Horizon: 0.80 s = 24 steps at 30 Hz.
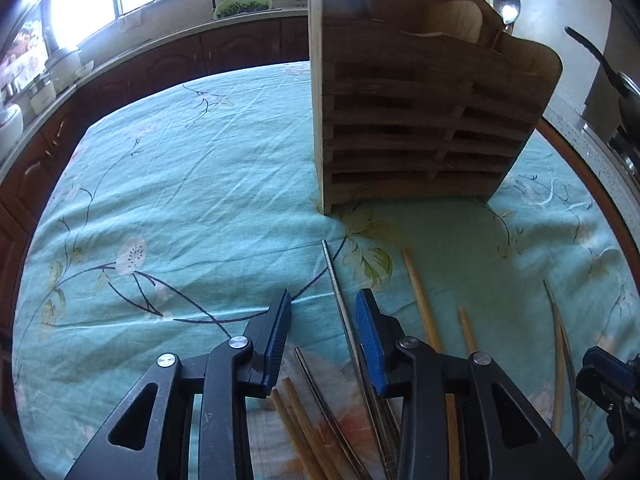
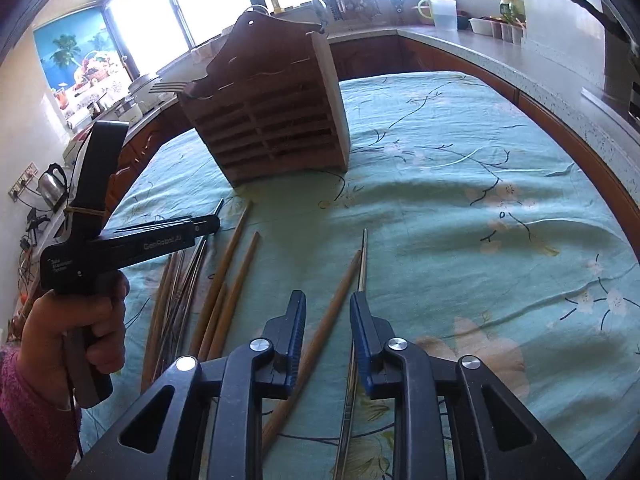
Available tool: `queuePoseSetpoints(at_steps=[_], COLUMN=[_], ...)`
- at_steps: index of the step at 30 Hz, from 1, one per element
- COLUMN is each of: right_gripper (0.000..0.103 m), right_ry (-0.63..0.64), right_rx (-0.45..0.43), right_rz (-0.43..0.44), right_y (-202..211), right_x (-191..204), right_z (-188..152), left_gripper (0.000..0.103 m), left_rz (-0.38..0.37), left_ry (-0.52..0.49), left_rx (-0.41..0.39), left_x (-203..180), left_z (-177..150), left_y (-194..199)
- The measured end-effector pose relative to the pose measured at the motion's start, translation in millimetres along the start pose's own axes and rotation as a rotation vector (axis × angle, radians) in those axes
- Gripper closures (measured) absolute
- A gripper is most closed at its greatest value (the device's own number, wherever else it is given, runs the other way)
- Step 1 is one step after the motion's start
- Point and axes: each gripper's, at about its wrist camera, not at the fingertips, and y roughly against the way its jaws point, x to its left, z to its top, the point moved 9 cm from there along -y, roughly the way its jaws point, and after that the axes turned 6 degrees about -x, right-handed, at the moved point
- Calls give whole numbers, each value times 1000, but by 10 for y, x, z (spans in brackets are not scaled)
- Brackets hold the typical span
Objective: Organize utensils
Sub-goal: 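Move both tools back down to the chopsticks lying on the tablecloth, then grasp a metal chopstick with the left tool while the right grasps a wooden chopstick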
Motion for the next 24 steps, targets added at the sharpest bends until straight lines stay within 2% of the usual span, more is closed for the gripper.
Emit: queuePoseSetpoints(at_steps=[1, 3, 5, 10, 11, 13, 16, 19, 24], right_gripper=[87, 87, 91, 91, 91, 91, 93, 97, 98], right_ry=[-1, 10, 21, 58, 73, 104, 131, 85, 28], right_rx=[17, 49, 31, 23, 23, 21, 22, 18, -61], right_rz=[-2, -27, -44, -65, -72, -86, -94, -48, 18], right_y=[-44, -166, -225, -378, -403, -432, -430, -356, 0], right_x=[5, -8, -25, -1, 13, 35, 58, 53, 112], right_z=[-28, -78, -32, 110, 125, 140, 138, 139, 248], left_gripper=[81, 88, 88, 87, 88, 97, 99, 100, 100], left_rz=[-8, -24, -32, -19, -16, -20, -33, -78, -183], left_ry=[-11, -25, -26, -42, -49, -62, -60, -15, 89], left_rx=[-4, -2, 8, 16, 9, -9, -17, -34, -116], left_x=[-26, -67, -57, -69, -73, -141, -159, -153, -82], left_z=[-7, -27, -43, 4, 21, 22, -1, -25, 3], left_y=[-11, -24, -43, -146, -166, -186, -201, 8, 498])
